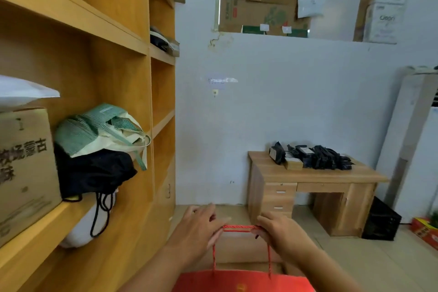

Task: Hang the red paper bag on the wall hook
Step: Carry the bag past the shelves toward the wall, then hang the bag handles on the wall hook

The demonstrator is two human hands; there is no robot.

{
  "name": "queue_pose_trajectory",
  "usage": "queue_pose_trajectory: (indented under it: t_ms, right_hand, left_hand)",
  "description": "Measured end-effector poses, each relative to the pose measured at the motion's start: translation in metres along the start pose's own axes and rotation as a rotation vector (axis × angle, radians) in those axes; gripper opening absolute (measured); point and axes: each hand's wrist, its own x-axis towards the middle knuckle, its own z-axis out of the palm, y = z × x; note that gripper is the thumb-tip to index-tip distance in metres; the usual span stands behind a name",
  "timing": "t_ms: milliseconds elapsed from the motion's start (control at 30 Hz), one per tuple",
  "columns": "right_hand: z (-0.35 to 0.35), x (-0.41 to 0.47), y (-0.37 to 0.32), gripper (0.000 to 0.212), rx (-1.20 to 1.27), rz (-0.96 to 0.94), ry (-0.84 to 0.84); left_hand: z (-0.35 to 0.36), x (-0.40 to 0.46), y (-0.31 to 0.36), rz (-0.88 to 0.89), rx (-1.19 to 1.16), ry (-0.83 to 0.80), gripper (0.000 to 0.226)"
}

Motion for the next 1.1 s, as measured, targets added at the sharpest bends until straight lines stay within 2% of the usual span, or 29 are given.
queue_pose_trajectory:
  t_ms: [200,467,600,733,833,933,1100]
  right_hand:
    - [0.056,0.124,0.077,0.039,-0.07,0.074,-0.064]
    - [0.121,0.305,0.197,0.046,-0.009,0.123,-0.089]
    - [0.166,0.385,0.271,0.034,-0.007,0.111,-0.054]
    - [0.176,0.467,0.322,0.037,0.071,0.102,-0.075]
    - [0.182,0.531,0.365,0.032,0.025,0.085,-0.048]
    - [0.216,0.598,0.409,0.029,0.089,0.12,-0.047]
    - [0.273,0.7,0.474,0.026,0.034,0.158,-0.081]
  left_hand:
    - [0.064,0.102,-0.118,0.042,-0.031,0.006,0.028]
    - [0.143,0.264,-0.273,-0.043,0.047,0.05,0.019]
    - [0.178,0.338,-0.333,-0.065,0.044,0.056,0.022]
    - [0.206,0.409,-0.395,-0.087,0.044,0.052,0.019]
    - [0.229,0.465,-0.445,-0.12,0.008,0.107,0.018]
    - [0.257,0.515,-0.495,-0.13,0.019,0.121,0.018]
    - [0.312,0.592,-0.586,-0.109,0.037,0.136,0.022]
